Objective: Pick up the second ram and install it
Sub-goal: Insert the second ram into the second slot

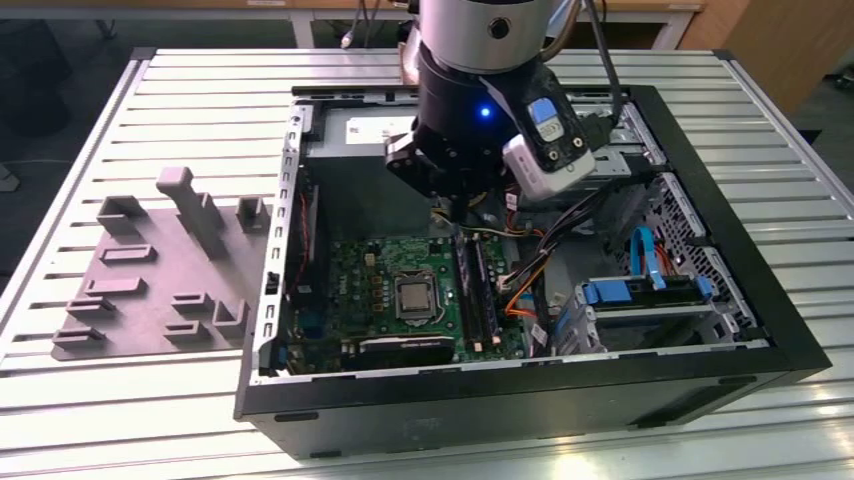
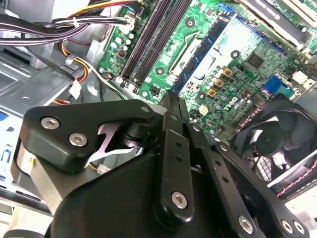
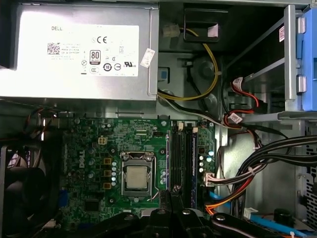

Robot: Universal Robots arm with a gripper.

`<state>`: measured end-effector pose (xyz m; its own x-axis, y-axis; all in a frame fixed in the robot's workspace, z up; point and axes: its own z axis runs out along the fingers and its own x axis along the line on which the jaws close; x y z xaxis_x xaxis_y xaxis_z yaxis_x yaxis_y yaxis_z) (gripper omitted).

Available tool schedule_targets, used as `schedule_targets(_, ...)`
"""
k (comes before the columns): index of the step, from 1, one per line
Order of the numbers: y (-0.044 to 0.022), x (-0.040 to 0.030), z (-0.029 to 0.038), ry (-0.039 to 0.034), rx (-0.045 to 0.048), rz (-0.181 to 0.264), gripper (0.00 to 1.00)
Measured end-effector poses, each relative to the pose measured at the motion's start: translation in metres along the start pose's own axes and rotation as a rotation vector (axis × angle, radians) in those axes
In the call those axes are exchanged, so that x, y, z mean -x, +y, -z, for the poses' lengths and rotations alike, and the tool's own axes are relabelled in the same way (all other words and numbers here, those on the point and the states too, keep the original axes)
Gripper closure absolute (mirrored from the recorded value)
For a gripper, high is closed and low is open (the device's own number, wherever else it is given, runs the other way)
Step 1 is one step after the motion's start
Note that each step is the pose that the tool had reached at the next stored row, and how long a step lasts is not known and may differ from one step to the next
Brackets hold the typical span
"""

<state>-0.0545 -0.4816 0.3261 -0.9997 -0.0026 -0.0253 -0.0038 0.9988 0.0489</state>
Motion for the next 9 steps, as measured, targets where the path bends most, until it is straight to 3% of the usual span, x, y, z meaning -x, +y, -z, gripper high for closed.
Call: schedule_targets(9, -0.0002, 0.0027, -0.0049, 0.0000, 0.0001, 0.000, 0.89)
